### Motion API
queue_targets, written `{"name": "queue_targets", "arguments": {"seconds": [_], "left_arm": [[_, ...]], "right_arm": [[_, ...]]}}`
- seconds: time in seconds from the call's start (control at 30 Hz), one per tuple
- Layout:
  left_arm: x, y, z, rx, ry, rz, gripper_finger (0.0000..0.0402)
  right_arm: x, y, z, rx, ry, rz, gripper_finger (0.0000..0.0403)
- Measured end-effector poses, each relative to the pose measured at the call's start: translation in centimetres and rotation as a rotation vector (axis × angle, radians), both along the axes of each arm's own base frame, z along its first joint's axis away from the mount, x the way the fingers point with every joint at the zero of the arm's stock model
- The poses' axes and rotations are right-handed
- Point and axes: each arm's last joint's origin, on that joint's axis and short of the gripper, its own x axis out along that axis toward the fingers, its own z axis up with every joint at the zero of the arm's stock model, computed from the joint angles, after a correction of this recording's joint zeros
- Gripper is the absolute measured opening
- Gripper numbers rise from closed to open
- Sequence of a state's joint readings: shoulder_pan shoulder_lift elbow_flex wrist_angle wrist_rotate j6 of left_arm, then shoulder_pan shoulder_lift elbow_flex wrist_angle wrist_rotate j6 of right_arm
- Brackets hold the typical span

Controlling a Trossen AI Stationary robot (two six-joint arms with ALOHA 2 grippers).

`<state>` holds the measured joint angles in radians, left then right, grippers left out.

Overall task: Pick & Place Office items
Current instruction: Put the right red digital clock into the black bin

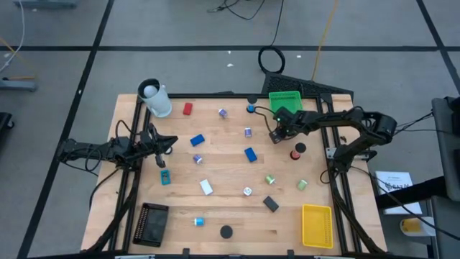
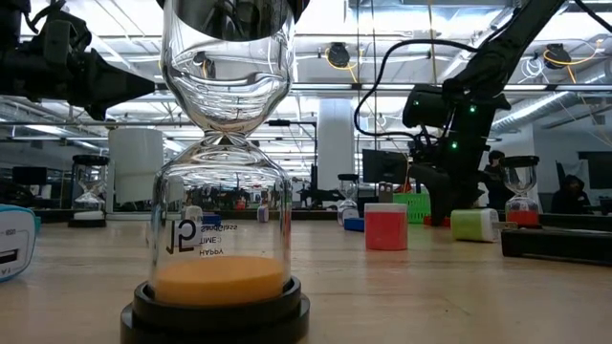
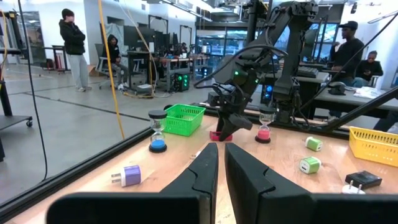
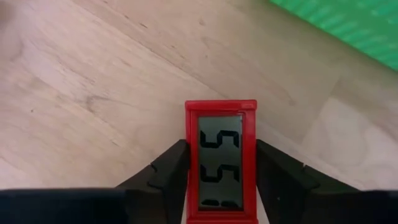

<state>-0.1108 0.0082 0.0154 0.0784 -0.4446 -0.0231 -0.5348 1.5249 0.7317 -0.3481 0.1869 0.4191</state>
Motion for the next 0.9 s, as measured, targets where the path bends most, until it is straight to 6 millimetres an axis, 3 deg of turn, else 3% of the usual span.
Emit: {"name": "queue_targets", "arguments": {"seconds": [0.3, 0.6, 0.9], "left_arm": [[0.0, 0.0, 0.0, 0.000, 0.000, 0.000, 0.0037], [0.0, 0.0, 0.0, 0.000, 0.000, 0.000, 0.0037], [0.0, 0.0, 0.0, 0.000, 0.000, 0.000, 0.0037]], "right_arm": [[2.0, 0.6, 2.5, -0.003, 0.045, 0.068, 0.0156], [3.6, 1.3, 7.5, -0.084, 0.189, 0.088, 0.0160], [4.3, -1.5, 11.6, -0.202, 0.120, 0.020, 0.0160]]}}
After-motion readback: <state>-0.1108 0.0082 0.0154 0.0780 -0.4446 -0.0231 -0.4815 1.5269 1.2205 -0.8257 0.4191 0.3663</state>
